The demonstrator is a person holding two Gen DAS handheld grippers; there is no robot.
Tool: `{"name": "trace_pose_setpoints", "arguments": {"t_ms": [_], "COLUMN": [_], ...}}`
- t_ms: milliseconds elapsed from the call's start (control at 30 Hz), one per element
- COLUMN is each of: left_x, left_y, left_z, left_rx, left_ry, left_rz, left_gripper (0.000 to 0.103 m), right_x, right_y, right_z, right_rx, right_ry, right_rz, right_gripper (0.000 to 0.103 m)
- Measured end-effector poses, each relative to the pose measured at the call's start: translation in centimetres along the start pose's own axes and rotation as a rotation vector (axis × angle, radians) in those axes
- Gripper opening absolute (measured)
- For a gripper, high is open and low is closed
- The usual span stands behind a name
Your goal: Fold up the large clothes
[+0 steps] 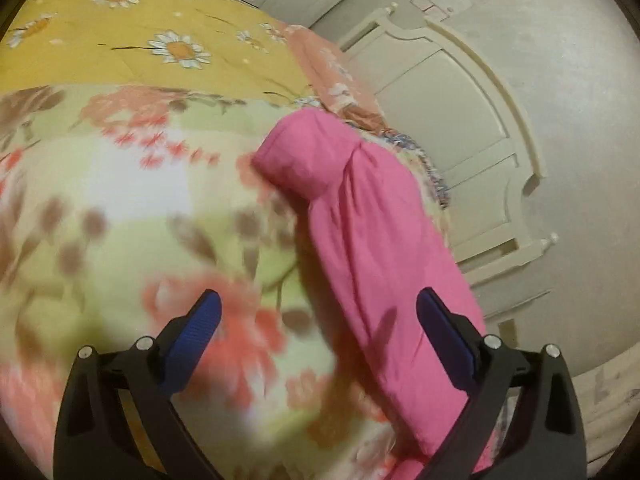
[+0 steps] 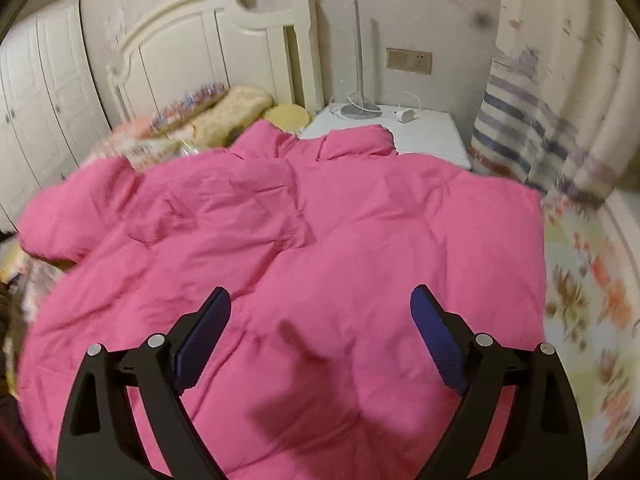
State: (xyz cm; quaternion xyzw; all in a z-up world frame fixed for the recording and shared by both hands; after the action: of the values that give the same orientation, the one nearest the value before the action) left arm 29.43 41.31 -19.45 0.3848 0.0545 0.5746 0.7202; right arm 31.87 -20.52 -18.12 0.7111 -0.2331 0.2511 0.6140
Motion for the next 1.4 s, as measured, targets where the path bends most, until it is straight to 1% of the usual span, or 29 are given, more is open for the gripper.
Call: {"name": "trace_pose_setpoints", "arguments": {"t_ms": [33, 100, 167, 200, 233, 267, 300, 333, 400, 433, 533, 567, 600, 633, 700, 733, 767, 800, 833, 867, 900, 933, 1000, 1067, 1133, 1200, 1267, 1333, 1400], "left_x": [0.3, 0.9, 1.3, 1.5, 1.4, 1.3, 1.2, 1.2, 0.4, -0.6, -3.5, -5.5, -7.0, -9.9, -14.1, -17.9, -20.2, -23.7, -27.4, -29.9, -32.3, -36.1, -40.7, -45.9, -49.0, -50.4, -49.5, -46.7, -42.0], "left_y": [-0.1, -0.8, -1.5, -2.0, -2.8, -3.2, -3.0, -2.2, -1.0, 0.1, 2.0, 2.7, 3.2, 3.7, 3.9, 3.5, 3.1, 2.2, 1.0, 0.0, -1.0, -2.7, -4.9, -6.7, -7.6, -7.8, -7.3, -5.5, -3.0], "left_z": [0.2, 0.6, 0.9, 1.3, 2.0, 2.5, 3.3, 4.7, 7.7, 10.5, 17.4, 21.0, 23.3, 27.1, 31.4, 34.4, 35.9, 37.6, 38.7, 39.1, 39.3, 39.3, 38.8, 37.4, 36.2, 35.5, 35.6, 35.5, 34.4], "left_rx": [-0.019, -0.103, -0.129, -0.147, -0.173, -0.179, -0.174, -0.186, -0.218, -0.25, -0.332, -0.376, -0.401, -0.437, -0.469, -0.472, -0.466, -0.457, -0.448, -0.438, -0.417, -0.38, -0.351, -0.321, -0.298, -0.297, -0.308, -0.326, -0.322], "left_ry": [0.001, 0.046, 0.104, 0.119, 0.128, 0.134, 0.135, 0.115, 0.063, 0.017, -0.11, -0.182, -0.232, -0.315, -0.424, -0.515, -0.568, -0.637, -0.7, -0.748, -0.79, -0.843, -0.908, -0.992, -1.049, -1.07, -1.078, -1.056, -1.023], "left_rz": [-0.001, -0.026, -0.034, -0.047, -0.078, -0.094, -0.072, -0.027, 0.022, 0.045, 0.055, 0.049, 0.043, 0.028, 0.0, -0.014, -0.025, -0.053, -0.096, -0.132, -0.159, -0.192, -0.26, -0.325, -0.364, -0.402, -0.389, -0.328, -0.253], "left_gripper": [0.092, 0.087, 0.082, 0.065, 0.028, 0.014, 0.011, 0.008, 0.006, 0.006, 0.006, 0.006, 0.006, 0.006, 0.007, 0.008, 0.009, 0.011, 0.019, 0.024, 0.035, 0.047, 0.065, 0.065, 0.067, 0.069, 0.07, 0.078, 0.083], "right_x": [-0.3, -1.0, -1.8, -2.1, -2.4, -2.7, -2.9, -3.1, -3.4, -3.6, -4.2, -4.4, -4.6, -4.7, -4.7, -4.8, -4.8, -4.7, -4.8, -4.8, -4.8, -4.9, -4.9, -5.0, -4.9, -5.0, -5.1, -5.1, -5.2], "right_y": [0.3, 0.8, 0.8, 0.8, 0.9, 1.1, 1.3, 1.5, 1.7, 1.6, 1.1, 1.0, 1.0, 1.0, 1.3, 1.5, 1.9, 2.3, 2.5, 2.8, 3.0, 3.1, 3.3, 3.3, 3.2, 3.3, 3.2, 3.0, 2.9], "right_z": [0.0, 0.5, 1.3, 1.6, 2.2, 2.7, 3.2, 3.7, 4.9, 5.5, 7.7, 8.6, 9.0, 9.6, 10.2, 10.5, 10.9, 11.3, 11.6, 11.9, 12.1, 12.4, 12.8, 13.1, 13.2, 13.2, 13.2, 13.2, 13.2], "right_rx": [0.001, 0.001, -0.013, -0.014, -0.011, -0.004, 0.002, 0.008, 0.02, 0.026, 0.034, 0.042, 0.045, 0.05, 0.061, 0.069, 0.075, 0.079, 0.082, 0.089, 0.093, 0.095, 0.097, 0.096, 0.095, 0.094, 0.1, 0.103, 0.103], "right_ry": [-0.005, -0.015, -0.033, -0.044, -0.064, -0.086, -0.104, -0.125, -0.174, -0.197, -0.304, -0.35, -0.379, -0.41, -0.442, -0.457, -0.472, -0.486, -0.497, -0.512, -0.521, -0.532, -0.549, -0.563, -0.565, -0.566, -0.567, -0.569, -0.571], "right_rz": [0.008, 0.015, 0.009, 0.008, 0.009, 0.013, 0.019, 0.029, 0.05, 0.057, 0.073, 0.077, 0.081, 0.092, 0.119, 0.141, 0.167, 0.192, 0.207, 0.228, 0.237, 0.249, 0.263, 0.27, 0.27, 0.273, 0.272, 0.265, 0.262], "right_gripper": [0.087, 0.087, 0.087, 0.087, 0.087, 0.087, 0.087, 0.087, 0.087, 0.087, 0.087, 0.087, 0.087, 0.087, 0.087, 0.087, 0.087, 0.087, 0.087, 0.087, 0.088, 0.088, 0.088, 0.088, 0.088, 0.088, 0.088, 0.088, 0.088]}}
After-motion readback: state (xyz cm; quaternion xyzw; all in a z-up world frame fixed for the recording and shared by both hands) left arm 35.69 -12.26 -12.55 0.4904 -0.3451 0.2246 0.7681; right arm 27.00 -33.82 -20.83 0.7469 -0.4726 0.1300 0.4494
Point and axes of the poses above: each gripper's, at about its wrist camera, not at the fingertips, and y roughly against the way its jaws point, z to its right, x to its top, the point moved 9 cm from there along -y, roughly the way its jaws point, and after that the axes turned 5 degrees about -z, right-handed, at the moved point
